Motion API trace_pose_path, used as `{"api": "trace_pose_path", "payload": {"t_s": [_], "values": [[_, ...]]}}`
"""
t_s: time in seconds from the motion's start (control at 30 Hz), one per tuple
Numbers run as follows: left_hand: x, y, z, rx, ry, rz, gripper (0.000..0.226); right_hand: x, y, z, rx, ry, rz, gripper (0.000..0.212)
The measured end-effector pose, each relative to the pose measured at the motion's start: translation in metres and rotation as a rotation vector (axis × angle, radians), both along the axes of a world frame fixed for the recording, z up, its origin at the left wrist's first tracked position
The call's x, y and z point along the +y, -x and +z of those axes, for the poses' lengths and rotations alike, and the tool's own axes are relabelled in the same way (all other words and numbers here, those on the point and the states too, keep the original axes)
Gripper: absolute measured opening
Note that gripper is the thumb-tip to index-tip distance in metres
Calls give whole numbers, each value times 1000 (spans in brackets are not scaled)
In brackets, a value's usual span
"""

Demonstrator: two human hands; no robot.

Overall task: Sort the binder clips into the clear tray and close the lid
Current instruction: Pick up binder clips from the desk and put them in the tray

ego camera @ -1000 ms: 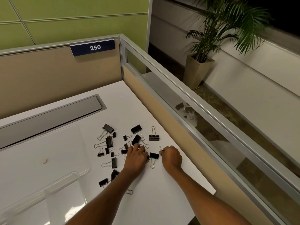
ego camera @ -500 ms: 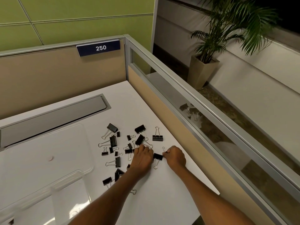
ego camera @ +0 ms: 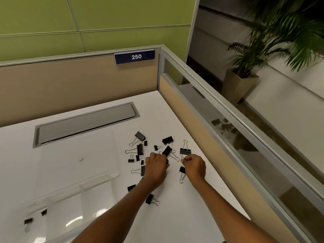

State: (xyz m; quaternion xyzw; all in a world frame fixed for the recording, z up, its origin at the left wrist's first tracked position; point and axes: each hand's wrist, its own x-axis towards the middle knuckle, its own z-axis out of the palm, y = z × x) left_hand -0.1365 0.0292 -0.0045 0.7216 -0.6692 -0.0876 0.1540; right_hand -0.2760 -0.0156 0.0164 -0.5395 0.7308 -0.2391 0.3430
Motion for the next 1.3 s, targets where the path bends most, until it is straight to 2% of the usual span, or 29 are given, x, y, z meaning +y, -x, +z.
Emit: {"api": "trace_pose_path", "payload": {"t_s": [0.27,0.57,0.73,0.8,0.93,1.3], "values": [[22,-33,9,51,12,118,22,13,-40,10,-187,29,107,15],[106,-136,33,221,118,493,14,70,-140,30,-356,-40,387,3],[163,-186,39,253,142,678,13,108,-188,31,-375,-93,487,20],[184,-204,40,230,134,728,12,123,-207,31,-385,-109,537,18],[223,-233,37,184,129,788,10,151,-240,32,-347,-117,631,8],[283,-273,14,44,12,787,16,218,-305,6,-35,-45,881,12]]}}
